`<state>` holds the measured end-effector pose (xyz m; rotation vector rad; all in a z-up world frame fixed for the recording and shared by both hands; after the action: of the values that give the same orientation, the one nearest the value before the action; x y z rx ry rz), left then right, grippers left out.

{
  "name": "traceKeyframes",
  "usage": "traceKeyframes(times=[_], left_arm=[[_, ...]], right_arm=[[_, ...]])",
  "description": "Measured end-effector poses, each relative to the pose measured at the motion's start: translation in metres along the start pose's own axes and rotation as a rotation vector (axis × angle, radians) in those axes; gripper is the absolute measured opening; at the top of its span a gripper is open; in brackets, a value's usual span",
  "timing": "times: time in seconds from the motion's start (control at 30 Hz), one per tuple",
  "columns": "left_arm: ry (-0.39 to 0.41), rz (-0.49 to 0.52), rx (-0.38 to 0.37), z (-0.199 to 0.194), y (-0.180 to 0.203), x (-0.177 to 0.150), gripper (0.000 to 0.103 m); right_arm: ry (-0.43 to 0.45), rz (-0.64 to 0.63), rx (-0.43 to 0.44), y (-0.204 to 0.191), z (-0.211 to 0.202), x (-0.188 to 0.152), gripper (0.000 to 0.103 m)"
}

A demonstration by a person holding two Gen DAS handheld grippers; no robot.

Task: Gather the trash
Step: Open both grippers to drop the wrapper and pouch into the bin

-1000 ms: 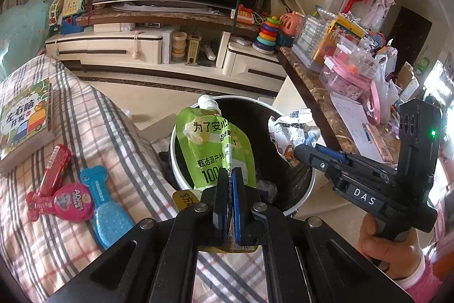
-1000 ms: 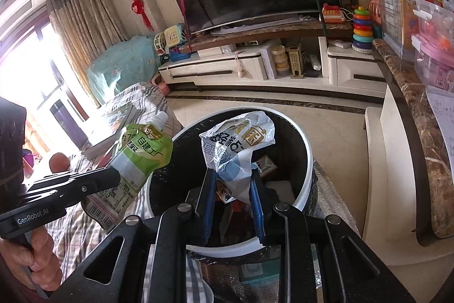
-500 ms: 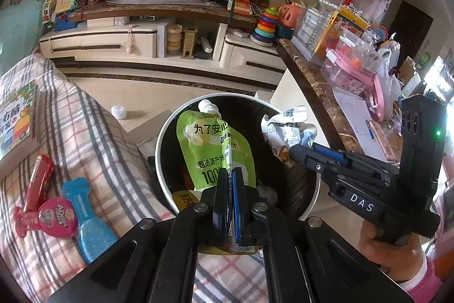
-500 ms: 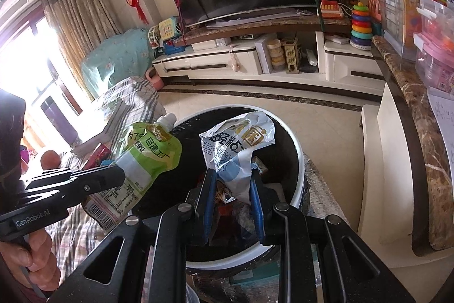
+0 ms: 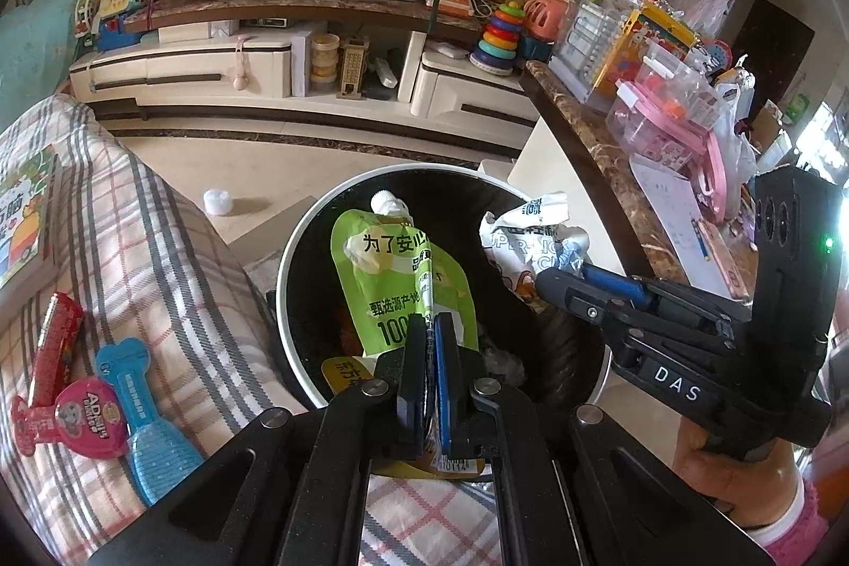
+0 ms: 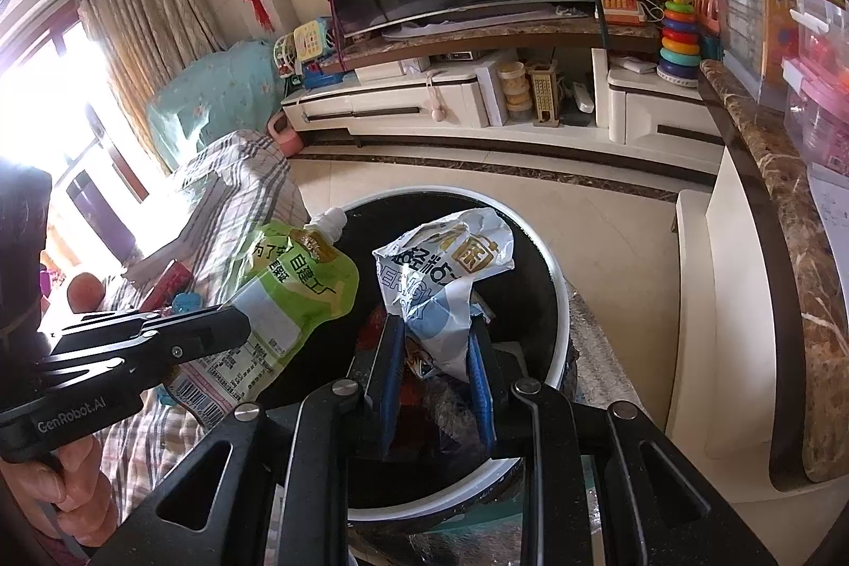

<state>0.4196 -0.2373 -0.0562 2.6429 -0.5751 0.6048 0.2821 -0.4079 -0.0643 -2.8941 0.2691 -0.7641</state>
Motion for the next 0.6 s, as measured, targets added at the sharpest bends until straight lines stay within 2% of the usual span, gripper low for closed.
traceKeyframes(times=[0.1,0.17,0.23,0.27,0.33,0.47,0.57,0.6], left_arm=[[-0.003,-0.005,0.002,0.001,0.0,0.001,0.003],[-0.002,0.005,0.029,0.0,0.002,0.0,0.012],[0.009,0.0,0.035,-0.003,0.002,-0.001,0.037],[0.019,-0.003,0.035,-0.006,0.003,-0.003,0.04],[0.028,-0.005,0.037,-0.01,0.004,-0.007,0.041],[0.037,-0.02,0.037,-0.022,-0.003,-0.024,0.046],[0.043,-0.047,0.043,-0.033,-0.012,-0.04,0.049],[0.046,-0.059,0.04,-0.037,-0.015,-0.047,0.05]], right_arm=[[-0.005,0.003,0.001,0.0,0.001,0.001,0.027],[-0.009,0.01,-0.001,0.002,0.002,0.001,0.027],[-0.018,0.011,0.001,0.003,0.003,0.001,0.03],[-0.021,0.014,0.0,0.004,0.004,0.001,0.032],[-0.02,0.024,0.003,0.005,0.003,0.0,0.051],[0.002,0.041,0.012,0.005,-0.004,-0.003,0.053],[0.022,0.047,0.026,0.002,-0.012,-0.007,0.063],[0.031,0.046,0.031,0.0,-0.015,-0.008,0.069]])
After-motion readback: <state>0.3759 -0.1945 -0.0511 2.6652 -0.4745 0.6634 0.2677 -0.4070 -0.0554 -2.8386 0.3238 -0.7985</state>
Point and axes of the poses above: each gripper's, at about its wrist camera, not at the fingertips, and z roughly the way its jaws point, y to its right, x to its top, the point moved 3 cm from there along z, roughly the way its jaws point, and after that the axes turned 9 degrees about -y, right-handed, at the moved point
